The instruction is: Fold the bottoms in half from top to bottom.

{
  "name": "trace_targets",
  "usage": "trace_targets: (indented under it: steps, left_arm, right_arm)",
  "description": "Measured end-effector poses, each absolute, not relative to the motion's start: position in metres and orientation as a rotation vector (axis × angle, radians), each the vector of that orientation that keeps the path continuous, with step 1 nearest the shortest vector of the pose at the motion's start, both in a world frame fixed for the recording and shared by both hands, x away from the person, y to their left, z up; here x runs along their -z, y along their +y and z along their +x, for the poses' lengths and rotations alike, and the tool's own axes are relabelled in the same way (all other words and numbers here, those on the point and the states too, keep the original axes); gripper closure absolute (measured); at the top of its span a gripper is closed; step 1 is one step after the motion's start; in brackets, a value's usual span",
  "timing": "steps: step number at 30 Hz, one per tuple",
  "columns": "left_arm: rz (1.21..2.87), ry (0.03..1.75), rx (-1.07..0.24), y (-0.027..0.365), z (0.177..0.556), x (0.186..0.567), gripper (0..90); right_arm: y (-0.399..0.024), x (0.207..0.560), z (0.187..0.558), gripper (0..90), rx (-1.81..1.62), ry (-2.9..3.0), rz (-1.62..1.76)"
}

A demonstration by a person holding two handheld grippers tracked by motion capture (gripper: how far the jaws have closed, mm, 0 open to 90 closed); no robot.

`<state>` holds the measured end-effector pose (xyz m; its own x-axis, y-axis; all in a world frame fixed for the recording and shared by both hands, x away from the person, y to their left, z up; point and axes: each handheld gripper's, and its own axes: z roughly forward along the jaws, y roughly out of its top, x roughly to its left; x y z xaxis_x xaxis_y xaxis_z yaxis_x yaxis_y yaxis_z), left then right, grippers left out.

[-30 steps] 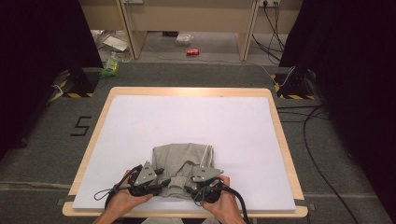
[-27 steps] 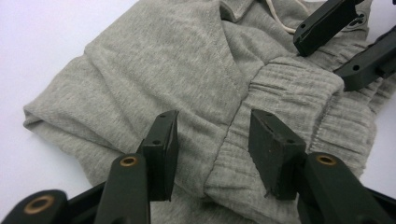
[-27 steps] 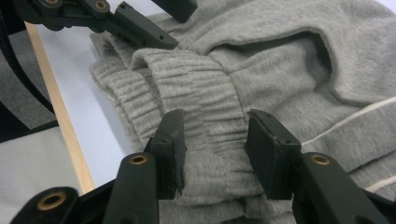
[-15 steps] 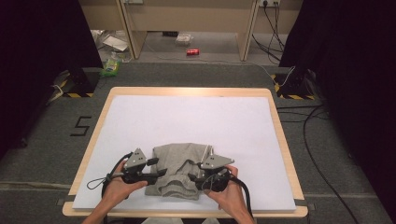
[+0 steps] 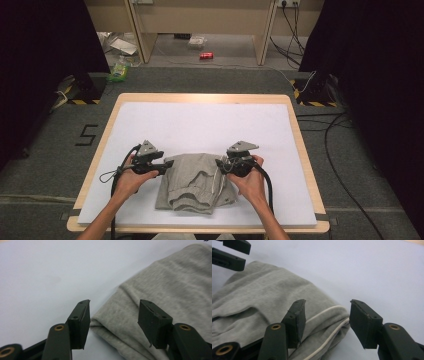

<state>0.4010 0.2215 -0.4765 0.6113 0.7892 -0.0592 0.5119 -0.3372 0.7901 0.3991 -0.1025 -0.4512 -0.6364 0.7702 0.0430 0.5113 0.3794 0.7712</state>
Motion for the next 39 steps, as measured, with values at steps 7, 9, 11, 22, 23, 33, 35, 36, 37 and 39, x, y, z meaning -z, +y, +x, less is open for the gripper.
trace_targets:
  steps: [7,9,11,22,23,33,35,36,37,39]
  left_arm:
    - [2.075,1.041,-0.452,0.223,0.406,0.49,42.9]
    - [2.064,1.05,-0.434,0.224,0.407,0.494,43.1]
    - [2.063,1.049,-0.432,0.225,0.407,0.494,42.9]
    - [2.05,1.059,-0.374,0.227,0.41,0.495,42.5]
    - [2.053,1.054,-0.368,0.226,0.41,0.495,42.5]
    - [2.062,1.04,-0.358,0.224,0.411,0.496,41.6]
    - [2.057,1.03,-0.352,0.224,0.41,0.497,43.6]
    - [2.057,1.026,-0.35,0.224,0.409,0.497,45.8]
    - [2.055,1.025,-0.349,0.225,0.409,0.497,46.7]
    - [2.052,1.025,-0.34,0.225,0.409,0.497,47.0]
  right_arm:
    - [-0.105,0.465,0.41,46.5,-1.06,2.345,1.163]
    - [-0.106,0.47,0.412,46.5,-1.018,2.355,1.159]
    - [-0.107,0.475,0.414,46.5,-0.995,2.367,1.171]
    - [-0.11,0.471,0.415,45.0,-1.072,2.363,1.196]
    - [-0.11,0.471,0.415,44.1,-1.088,2.361,1.198]
    - [-0.108,0.478,0.421,43.4,-1.103,2.428,1.206]
    - [-0.107,0.481,0.422,44.0,-1.09,2.438,1.208]
    - [-0.107,0.482,0.423,44.5,-1.089,2.441,1.212]
    - [-0.106,0.483,0.423,44.8,-1.089,2.443,1.215]
    - [-0.106,0.483,0.424,45.4,-1.091,2.445,1.228]
